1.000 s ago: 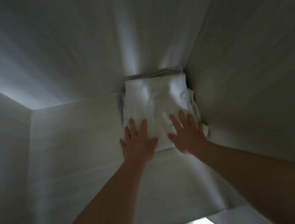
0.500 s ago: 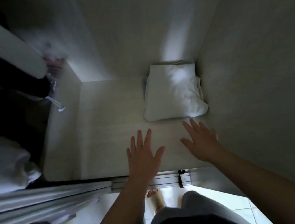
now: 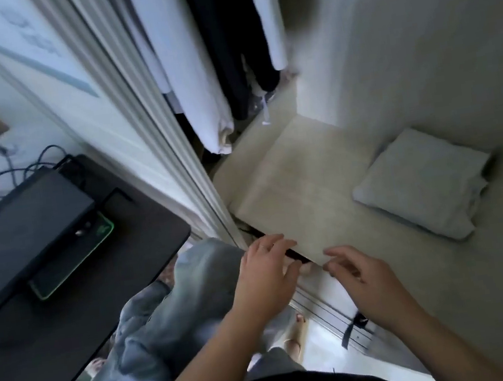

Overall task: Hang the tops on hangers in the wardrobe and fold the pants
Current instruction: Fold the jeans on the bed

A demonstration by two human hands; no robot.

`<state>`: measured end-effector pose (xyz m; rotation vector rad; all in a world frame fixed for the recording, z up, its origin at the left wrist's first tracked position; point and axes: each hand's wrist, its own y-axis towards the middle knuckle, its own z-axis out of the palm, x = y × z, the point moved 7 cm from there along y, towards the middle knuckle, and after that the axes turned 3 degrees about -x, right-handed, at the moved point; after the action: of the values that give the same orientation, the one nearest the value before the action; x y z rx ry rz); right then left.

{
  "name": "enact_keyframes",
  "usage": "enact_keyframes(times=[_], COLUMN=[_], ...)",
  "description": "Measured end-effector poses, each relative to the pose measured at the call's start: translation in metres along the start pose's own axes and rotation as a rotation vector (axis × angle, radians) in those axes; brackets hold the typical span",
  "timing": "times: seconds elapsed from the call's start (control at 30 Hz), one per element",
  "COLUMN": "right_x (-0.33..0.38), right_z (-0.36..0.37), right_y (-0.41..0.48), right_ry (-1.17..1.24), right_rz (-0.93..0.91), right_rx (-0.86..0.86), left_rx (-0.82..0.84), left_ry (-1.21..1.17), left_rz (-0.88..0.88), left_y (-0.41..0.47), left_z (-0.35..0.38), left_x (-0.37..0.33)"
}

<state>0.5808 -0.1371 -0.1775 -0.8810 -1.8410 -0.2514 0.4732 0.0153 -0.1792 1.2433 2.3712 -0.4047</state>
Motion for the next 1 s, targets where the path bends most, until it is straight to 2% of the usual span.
enact_keyframes(times=[0.13, 0.27, 0.5, 0.6, 0.7, 0.83, 0.9, 1.0], right_x=[0.015, 0.029, 0.067, 0.078, 0.079, 0.078, 0.078, 0.072], right_z=[0.04, 0.086, 0.163, 0.192, 0.224, 0.253, 0.256, 0.256], right_y=[-0.02, -0.037, -0.067, -0.073, -0.083, -0.093, -0.092, -0.088], right_ry=[0.048, 0.053, -0.026, -0.096, -0.24, -0.486, -0.498, -0.443], right_rz=[-0.119, -0.193, -0.321, -0.371, -0.353, -0.392, -0.415, -0.421], right_rx=[0.131, 0.292, 0.536, 0.581, 0.53, 0.318, 0.235, 0.235], left_rx=[-0.208, -0.439, -0.475, -0.461, -0.539, -0.684, -0.679, -0.656], left_ry=[0.026, 0.113, 0.324, 0.351, 0.342, 0.347, 0.372, 0.357], left_rz=[-0.037, -0.195, -0.668, -0.825, -0.826, -0.759, -0.736, -0.708], left_y=[-0.062, -0.128, -0.227, -0.252, -0.265, -0.269, -0.271, -0.275], left_z=[-0.04, -0.072, -0.104, -0.107, -0.104, -0.101, -0.097, -0.095], left_x=[0.009, 0.027, 0.077, 0.097, 0.1, 0.097, 0.098, 0.1])
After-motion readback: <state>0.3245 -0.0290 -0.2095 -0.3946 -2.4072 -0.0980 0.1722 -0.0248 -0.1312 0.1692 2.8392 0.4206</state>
